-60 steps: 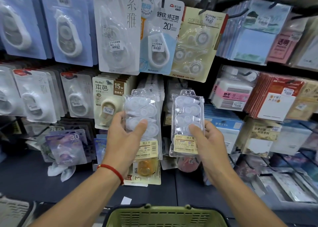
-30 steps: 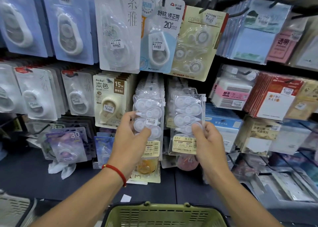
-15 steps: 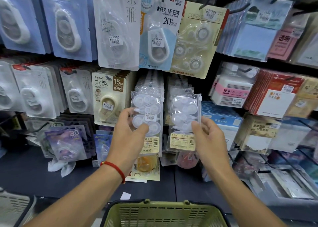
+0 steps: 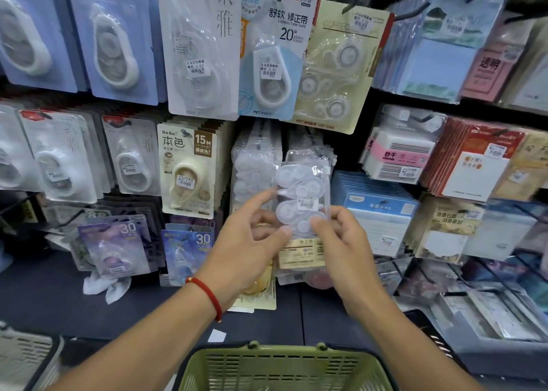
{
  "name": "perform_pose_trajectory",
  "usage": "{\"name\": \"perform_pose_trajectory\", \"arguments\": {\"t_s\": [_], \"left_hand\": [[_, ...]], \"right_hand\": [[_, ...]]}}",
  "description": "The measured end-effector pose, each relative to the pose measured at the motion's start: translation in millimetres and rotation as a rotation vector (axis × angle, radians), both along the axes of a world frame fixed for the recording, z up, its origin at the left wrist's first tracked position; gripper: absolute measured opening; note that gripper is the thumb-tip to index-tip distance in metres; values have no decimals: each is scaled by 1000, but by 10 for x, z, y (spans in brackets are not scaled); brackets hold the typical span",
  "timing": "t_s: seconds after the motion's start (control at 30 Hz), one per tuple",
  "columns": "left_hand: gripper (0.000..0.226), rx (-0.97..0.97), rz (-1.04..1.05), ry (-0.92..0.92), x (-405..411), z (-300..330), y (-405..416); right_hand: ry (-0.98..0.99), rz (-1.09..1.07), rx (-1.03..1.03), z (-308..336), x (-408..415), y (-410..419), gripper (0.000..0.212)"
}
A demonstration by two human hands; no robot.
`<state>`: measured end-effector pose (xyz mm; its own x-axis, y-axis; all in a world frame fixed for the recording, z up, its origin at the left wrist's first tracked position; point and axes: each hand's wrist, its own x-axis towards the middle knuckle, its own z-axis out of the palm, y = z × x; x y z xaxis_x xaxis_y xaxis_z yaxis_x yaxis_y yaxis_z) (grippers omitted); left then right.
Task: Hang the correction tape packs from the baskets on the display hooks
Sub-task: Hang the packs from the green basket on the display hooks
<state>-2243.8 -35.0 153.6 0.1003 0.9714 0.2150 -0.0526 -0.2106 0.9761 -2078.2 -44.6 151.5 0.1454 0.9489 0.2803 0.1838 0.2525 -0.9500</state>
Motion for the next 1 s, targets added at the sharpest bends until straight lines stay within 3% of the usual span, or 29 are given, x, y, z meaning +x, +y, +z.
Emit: {"name": "perform_pose_trajectory", "arguments": {"t_s": [0.1,0.23,0.53,0.57,0.63,0.7,0.77,0.87,1.0], "left_hand": [[71,1,-30,77,41,-31,-17],[75,7,-70,97,104,-76,-55],[71,3,-56,55,105,-126,-24],[71,2,-62,68,104,-136,-17],[68,29,-38,182,91,-168,13],[66,140,71,450,44,-205,63],[68,301,188,667,-21,-206,100],[70,458,278,861,-114,-167,204],[81,429,250,1047,-137,-204,289]], "right_hand": [[124,-130,-32,22,44,31,11],[165,-147,-52,31,90,56,17],[-2,-178,-2,48,151,42,15],[-67,-187,7,37,154,41,14],[-329,-245,55,-4,170,24,32],[-608,-289,182,-49,175,3,49],[-782,-231,303,-107,164,39,50],[-1003,-89,276,-171,104,228,56],[-1166,-81,164,-189,0,598,71]]}}
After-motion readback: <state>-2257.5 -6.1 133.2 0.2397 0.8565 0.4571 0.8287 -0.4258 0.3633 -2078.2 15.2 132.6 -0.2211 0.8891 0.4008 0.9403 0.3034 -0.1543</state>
